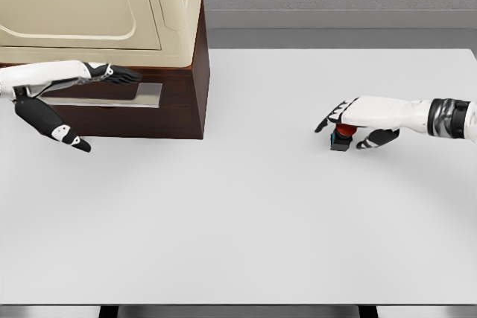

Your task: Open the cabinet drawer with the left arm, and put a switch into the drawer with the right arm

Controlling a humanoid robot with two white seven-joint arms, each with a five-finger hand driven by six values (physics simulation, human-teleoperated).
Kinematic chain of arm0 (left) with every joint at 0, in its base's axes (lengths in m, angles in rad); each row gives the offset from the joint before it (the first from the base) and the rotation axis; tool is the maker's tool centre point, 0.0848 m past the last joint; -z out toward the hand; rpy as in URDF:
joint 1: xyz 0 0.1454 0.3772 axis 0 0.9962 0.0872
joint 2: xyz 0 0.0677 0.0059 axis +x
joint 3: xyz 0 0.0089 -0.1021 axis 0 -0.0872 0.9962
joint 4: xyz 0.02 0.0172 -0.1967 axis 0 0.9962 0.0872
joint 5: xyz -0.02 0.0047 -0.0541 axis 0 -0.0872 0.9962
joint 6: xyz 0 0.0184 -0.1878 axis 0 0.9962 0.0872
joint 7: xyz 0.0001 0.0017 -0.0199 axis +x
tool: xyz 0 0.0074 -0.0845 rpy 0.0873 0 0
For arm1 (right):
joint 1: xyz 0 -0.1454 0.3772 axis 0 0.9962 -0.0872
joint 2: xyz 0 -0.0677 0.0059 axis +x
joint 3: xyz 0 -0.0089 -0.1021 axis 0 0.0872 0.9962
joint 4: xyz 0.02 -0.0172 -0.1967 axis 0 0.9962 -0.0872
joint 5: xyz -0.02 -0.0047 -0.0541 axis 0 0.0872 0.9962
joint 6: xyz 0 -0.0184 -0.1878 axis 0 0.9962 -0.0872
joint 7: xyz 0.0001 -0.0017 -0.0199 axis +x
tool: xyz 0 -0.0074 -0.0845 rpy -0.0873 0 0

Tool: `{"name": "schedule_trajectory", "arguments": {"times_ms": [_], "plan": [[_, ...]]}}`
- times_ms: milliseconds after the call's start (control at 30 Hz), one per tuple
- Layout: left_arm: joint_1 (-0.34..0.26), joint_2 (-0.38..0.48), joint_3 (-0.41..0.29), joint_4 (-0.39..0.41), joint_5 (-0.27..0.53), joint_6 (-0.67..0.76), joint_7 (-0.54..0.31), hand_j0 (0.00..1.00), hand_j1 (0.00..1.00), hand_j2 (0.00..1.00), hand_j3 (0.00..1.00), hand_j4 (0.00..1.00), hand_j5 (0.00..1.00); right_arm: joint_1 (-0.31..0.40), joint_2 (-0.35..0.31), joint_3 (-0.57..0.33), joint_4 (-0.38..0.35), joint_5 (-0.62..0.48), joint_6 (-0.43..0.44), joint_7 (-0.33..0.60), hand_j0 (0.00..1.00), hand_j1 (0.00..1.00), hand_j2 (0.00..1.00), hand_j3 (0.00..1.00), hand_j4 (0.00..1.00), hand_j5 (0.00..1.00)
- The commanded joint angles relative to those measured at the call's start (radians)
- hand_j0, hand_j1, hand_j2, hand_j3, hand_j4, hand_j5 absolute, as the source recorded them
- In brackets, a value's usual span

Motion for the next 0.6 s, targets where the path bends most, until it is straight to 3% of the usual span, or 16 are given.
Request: {"name": "schedule_trajectory", "arguments": {"times_ms": [0, 133, 200, 567], "plan": [[0.000, -0.001, 0.002, 0.020, 0.003, 0.005, -0.004, 1.00, 1.00, 1.00, 1.00, 1.00, 1.00, 0.000, 0.000, 0.000, 0.002, -0.006, 0.003, 0.000, 0.71, 0.71, 0.71, 0.71, 0.71, 0.71], [-0.002, -0.003, 0.002, 0.043, -0.004, 0.005, -0.004, 1.00, 1.00, 1.00, 1.00, 1.00, 1.00, -0.006, -0.001, -0.002, 0.001, -0.006, 0.003, 0.000, 0.67, 0.67, 0.67, 0.67, 0.67, 0.67], [-0.002, -0.004, 0.002, 0.042, -0.052, 0.006, -0.004, 1.00, 1.00, 1.00, 1.00, 1.00, 1.00, -0.008, -0.001, -0.002, -0.001, -0.006, 0.003, 0.000, 0.64, 0.64, 0.64, 0.64, 0.64, 0.64], [0.018, -0.029, 0.004, 0.083, -0.052, 0.006, -0.004, 1.00, 1.00, 1.00, 1.00, 1.00, 1.00, -0.011, -0.001, 0.003, -0.001, -0.006, 0.003, 0.000, 0.48, 0.48, 0.48, 0.48, 0.48, 0.48]]}}
